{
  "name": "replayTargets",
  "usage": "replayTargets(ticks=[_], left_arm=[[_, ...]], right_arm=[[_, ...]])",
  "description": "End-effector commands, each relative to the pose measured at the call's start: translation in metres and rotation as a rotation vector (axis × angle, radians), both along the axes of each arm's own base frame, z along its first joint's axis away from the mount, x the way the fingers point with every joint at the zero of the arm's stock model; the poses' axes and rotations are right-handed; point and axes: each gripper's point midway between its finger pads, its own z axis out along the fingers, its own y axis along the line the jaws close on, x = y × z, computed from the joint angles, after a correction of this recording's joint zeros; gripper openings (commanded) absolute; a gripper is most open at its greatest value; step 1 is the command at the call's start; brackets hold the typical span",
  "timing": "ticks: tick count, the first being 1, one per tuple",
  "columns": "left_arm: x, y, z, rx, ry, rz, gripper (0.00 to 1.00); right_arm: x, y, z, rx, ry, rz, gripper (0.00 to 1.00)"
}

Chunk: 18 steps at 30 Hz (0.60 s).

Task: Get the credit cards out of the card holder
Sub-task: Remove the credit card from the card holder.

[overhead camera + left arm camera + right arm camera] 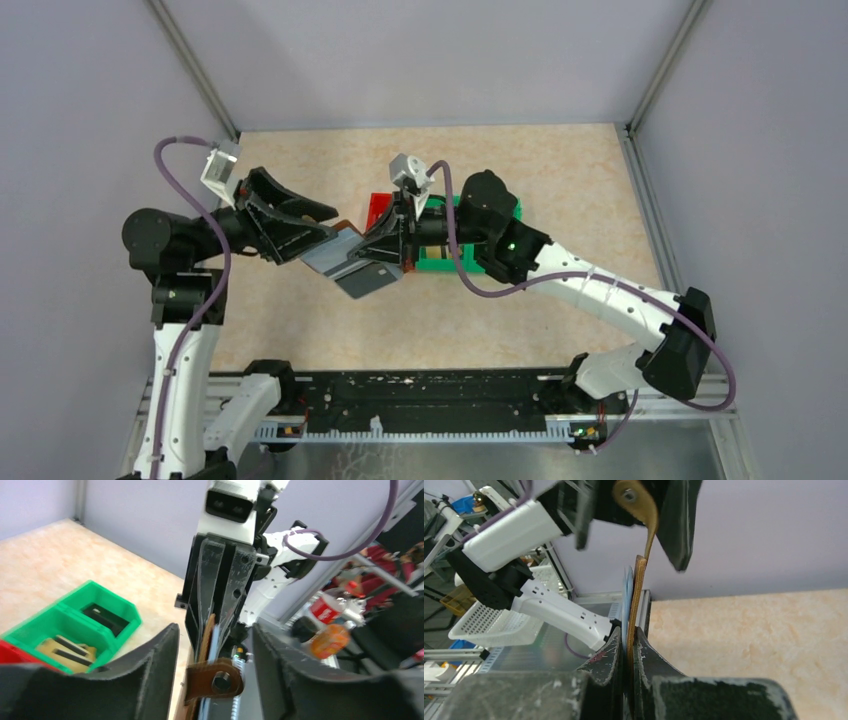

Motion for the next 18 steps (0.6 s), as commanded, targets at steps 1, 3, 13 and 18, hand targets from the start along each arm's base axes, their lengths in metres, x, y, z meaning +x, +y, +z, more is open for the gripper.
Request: replayTargets(ticks=[1,3,13,18], left_arm=[[0.013,0.005,0.015,0.015,-0.116,0.13,0.68],[0.013,0.005,0.014,0.028,-0.133,0.121,0.71],[0.013,0.005,-0.045,0.166,-0.116,0.059,0.6],[-0.003,0.003,-0.044,0.151,-0.137,0.009,0.61]], right_arm=[[0.006,-0.001,0.015,-0.015,0.019,-0.031,0.0],[0.008,-0.006,0.015,-0.025,0.04,-0.046,0.0],[0.013,-0.023,0.037,0.028,0.095,-0.071,0.0],[0.016,-0.025,0.043,0.045,0.131,-0.07,0.0]])
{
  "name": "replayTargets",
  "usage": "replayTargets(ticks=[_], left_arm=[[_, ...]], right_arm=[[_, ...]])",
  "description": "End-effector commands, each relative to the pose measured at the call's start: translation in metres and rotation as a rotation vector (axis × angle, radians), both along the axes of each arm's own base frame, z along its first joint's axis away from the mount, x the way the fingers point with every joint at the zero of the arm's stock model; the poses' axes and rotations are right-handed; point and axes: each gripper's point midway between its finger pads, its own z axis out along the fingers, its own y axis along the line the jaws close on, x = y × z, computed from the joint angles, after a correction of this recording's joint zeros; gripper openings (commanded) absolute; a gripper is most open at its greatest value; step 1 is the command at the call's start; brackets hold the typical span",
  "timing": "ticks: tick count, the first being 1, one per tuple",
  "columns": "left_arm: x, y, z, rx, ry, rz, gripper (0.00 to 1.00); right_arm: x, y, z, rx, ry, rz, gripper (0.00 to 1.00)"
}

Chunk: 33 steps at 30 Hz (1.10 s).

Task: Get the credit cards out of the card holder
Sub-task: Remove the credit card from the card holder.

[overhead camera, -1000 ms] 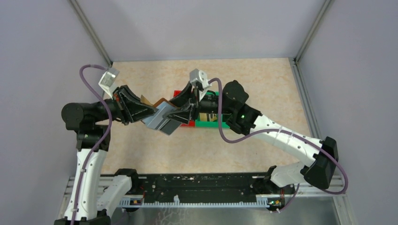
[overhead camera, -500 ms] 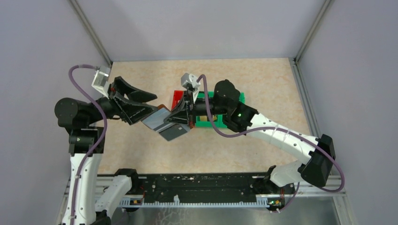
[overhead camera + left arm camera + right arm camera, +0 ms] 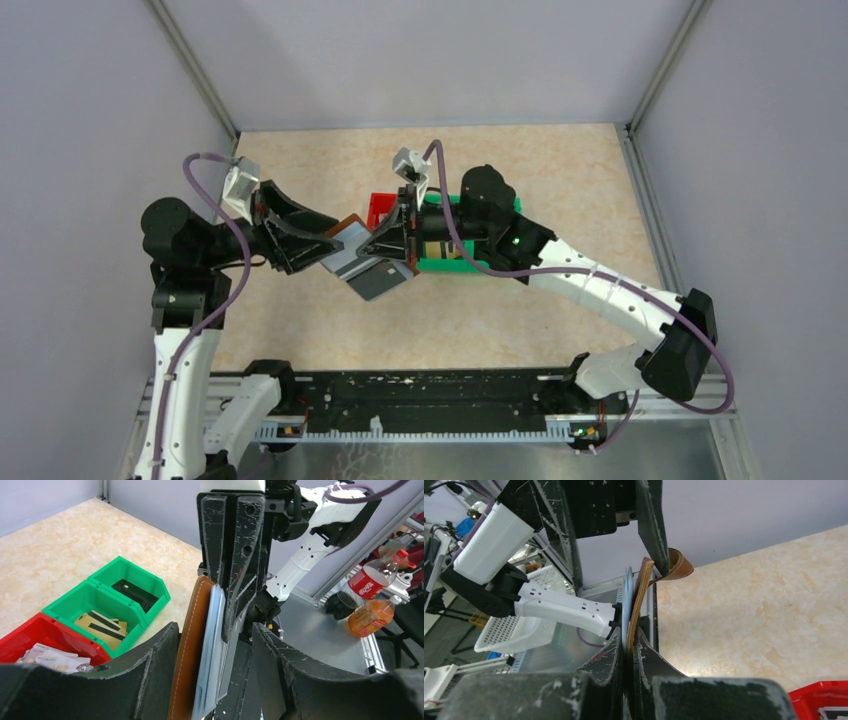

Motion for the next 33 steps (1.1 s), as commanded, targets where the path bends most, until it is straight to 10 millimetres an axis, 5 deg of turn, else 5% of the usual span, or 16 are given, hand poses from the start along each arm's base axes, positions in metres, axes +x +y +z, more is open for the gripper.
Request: replayTargets(ticks=[1,7,14,28,33], left_arm=[[-0.022,-0.002,-0.003,0.019,-0.047,-0.083,0.62],[-0.027,0.0,-0.016,0.061,-0.07,-0.066,0.74],[-0.013,0.003,-0.021,0.038,-0.02,0.024,0.98],[-0.031,-0.002,-0.034,0.004,0.038,-0.068,0.98],[-0.032,-0.002,-0.036,-0.005,0.06,-0.076,0.85]], right_arm=[[-0.005,-0.019,0.074,0.186,-0.066,-0.016,0.0],[0.006,-0.038,0.093,0.245,-0.07,-0.066,0.0],[-0.001,-0.05,0.109,0.289,-0.063,-0.063,0.0],[0.002,-0.024,0.093,0.221,0.046,0.019,0.0],[-0.003,-0.007,0.077,0.147,0.076,0.078,0.0]])
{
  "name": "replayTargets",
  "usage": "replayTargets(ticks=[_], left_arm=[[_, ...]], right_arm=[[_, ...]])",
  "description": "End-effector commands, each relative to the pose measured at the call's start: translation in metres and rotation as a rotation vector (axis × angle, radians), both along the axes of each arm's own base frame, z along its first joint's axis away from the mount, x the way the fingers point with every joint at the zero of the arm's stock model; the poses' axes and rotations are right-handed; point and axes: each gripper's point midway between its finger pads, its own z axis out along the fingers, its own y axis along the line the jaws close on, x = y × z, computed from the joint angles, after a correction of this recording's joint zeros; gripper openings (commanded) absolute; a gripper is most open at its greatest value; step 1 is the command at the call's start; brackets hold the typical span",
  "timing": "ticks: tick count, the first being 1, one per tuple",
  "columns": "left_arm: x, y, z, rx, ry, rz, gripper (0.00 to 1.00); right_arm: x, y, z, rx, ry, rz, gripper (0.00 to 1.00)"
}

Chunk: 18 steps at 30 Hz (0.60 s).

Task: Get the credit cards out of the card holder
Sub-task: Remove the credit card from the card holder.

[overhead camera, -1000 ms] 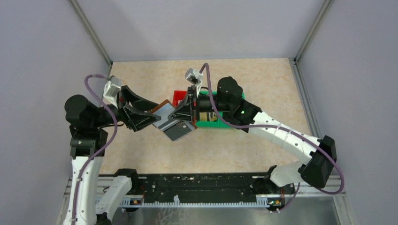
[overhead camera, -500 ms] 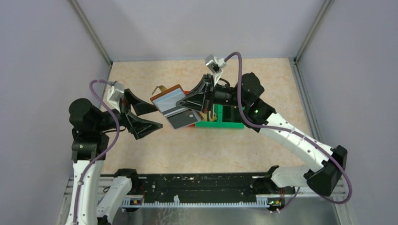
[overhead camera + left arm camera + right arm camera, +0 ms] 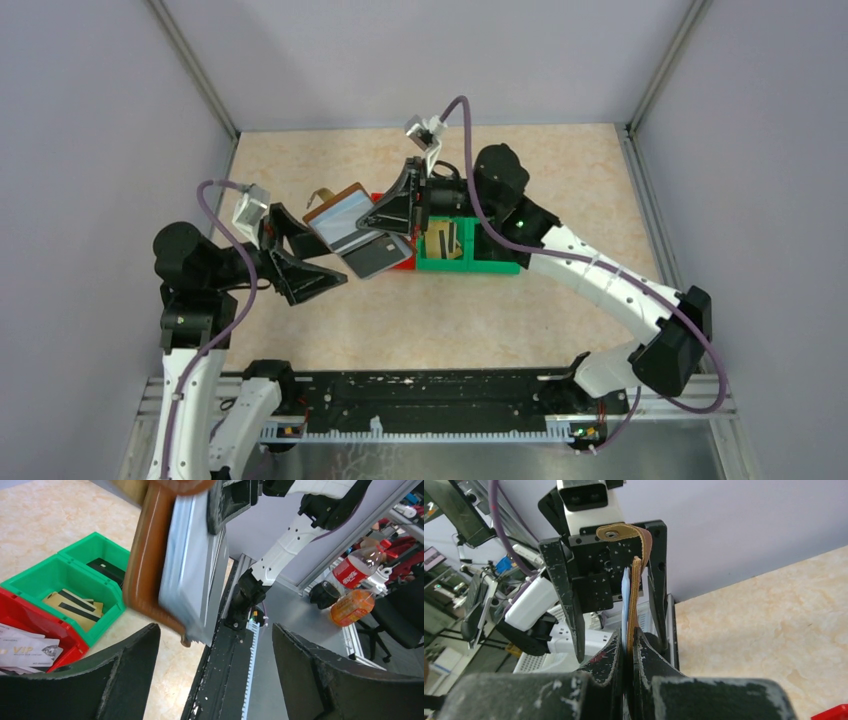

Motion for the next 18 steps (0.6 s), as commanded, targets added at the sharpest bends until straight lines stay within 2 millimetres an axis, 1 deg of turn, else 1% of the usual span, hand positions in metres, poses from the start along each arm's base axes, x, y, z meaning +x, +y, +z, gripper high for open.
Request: replayTargets(ticks=[1,5,8,12,14,18], left_arm=[[-0.003,-0.002,0.001,-0.01,0.005,-0.032,0.8],[-0.002,-0.003,0.004,-0.011,0.019,-0.056,0.64],[0.002,-0.003,0.006,-0.019,0.016,-0.054,0.57],[0.006,-0.004,0.008,-0.037,0.058,-0.06,0.38],[0.006,-0.004,0.009,-0.041,0.084,-0.069,0.34],[0.0,-0.005,0.017,-0.047,0.06,-0.098,0.36]], right_arm=[[-0.02,0.004,0.026,0.039,-0.052,0.092,0.0],[-0.023,0.006,0.026,0.045,-0.046,0.111,0.0],[-0.025,0.012,0.023,0.029,-0.036,0.14,0.0],[-0.038,0.014,0.021,0.021,-0.06,0.189,0.0],[-0.039,0.014,0.018,0.013,-0.067,0.187,0.0],[-0.038,0.015,0.011,-0.01,-0.067,0.18,0.0]])
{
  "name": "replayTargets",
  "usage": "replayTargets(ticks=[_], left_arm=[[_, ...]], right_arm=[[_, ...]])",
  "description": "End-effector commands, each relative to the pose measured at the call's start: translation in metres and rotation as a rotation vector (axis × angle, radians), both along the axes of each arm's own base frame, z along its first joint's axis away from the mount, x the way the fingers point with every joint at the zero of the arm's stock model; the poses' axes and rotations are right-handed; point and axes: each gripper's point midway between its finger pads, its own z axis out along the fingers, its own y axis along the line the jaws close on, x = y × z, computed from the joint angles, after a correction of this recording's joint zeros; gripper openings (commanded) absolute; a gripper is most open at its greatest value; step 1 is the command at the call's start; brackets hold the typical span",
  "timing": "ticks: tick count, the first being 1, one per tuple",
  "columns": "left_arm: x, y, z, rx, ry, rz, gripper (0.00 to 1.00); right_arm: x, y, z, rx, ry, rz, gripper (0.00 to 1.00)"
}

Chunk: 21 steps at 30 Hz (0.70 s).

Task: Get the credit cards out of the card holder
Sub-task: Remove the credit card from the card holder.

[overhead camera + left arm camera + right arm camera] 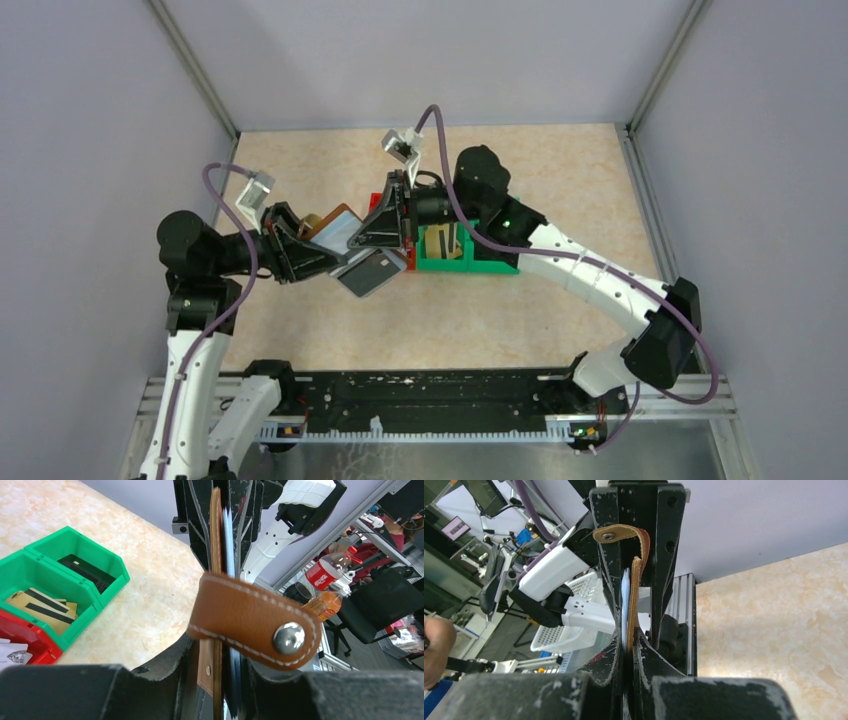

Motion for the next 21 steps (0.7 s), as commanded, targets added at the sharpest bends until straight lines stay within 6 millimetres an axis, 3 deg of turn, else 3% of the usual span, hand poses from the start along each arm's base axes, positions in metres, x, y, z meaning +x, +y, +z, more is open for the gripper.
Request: replayTargets(ticks=[1,2,4,6,8,18,21], left_arm=[[-0.008,-0.001,0.012,-0.014,-0.032,-0.041,0.38],[-0.009,-0.001,0.013,-0.016,-0.035,-0.042,0.44],[-0.01,-0.001,0.015,-0.02,-0.039,-0.037,0.69],[-0.011,-0.001,0.018,-0.024,-0.048,-0.032,0.73],[-0.01,-0.001,0.019,-0.025,-0.06,-0.03,0.66],[0.001,-0.001,0.022,-0.036,-0.034,-0.003,0.08],[0.009,0.0,0.024,-0.055,-0.012,0.048,0.0]], right_arm=[[-0.014,-0.005,0.028,0.062,-0.084,0.037,0.0],[-0.014,-0.005,0.028,0.062,-0.086,0.037,0.0],[-0.015,-0.005,0.028,0.065,-0.089,0.045,0.0],[-0.018,-0.005,0.028,0.063,-0.091,0.066,0.0],[-0.019,-0.006,0.029,0.062,-0.097,0.072,0.0],[-0.02,-0.008,0.027,0.066,-0.113,0.076,0.0],[-0.012,-0.01,0.03,0.086,-0.095,0.032,0.24]])
